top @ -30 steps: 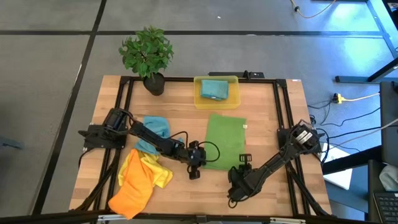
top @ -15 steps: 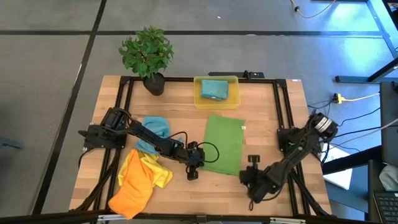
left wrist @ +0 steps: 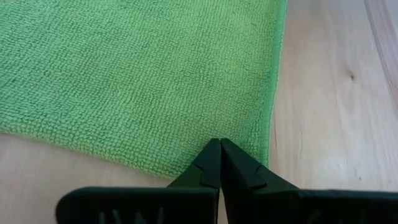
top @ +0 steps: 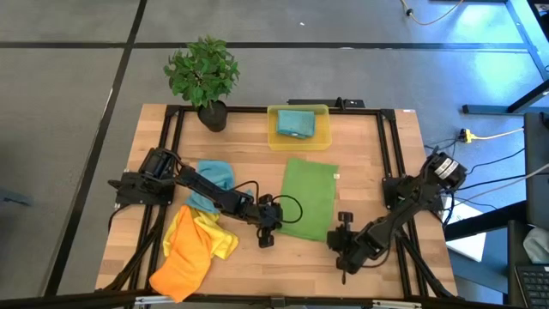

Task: Fold microfiber towels
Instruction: Fold the green microfiber towel

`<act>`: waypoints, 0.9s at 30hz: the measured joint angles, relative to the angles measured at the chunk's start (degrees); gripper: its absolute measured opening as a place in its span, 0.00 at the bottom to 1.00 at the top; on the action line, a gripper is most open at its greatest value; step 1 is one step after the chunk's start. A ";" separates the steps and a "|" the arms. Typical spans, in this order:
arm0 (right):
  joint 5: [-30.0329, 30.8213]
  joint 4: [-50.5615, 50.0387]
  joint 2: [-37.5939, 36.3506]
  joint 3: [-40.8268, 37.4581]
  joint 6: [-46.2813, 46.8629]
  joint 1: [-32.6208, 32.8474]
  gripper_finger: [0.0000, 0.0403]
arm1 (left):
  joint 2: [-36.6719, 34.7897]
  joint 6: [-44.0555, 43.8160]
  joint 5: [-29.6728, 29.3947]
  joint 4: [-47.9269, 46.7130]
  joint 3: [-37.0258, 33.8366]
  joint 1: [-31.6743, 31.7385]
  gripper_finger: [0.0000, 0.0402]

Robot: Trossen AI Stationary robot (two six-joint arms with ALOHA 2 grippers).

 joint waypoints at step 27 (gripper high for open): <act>4.07 -0.43 -3.52 2.15 -8.28 -7.15 0.13 | -0.07 -0.07 -0.13 -0.36 0.11 0.00 0.00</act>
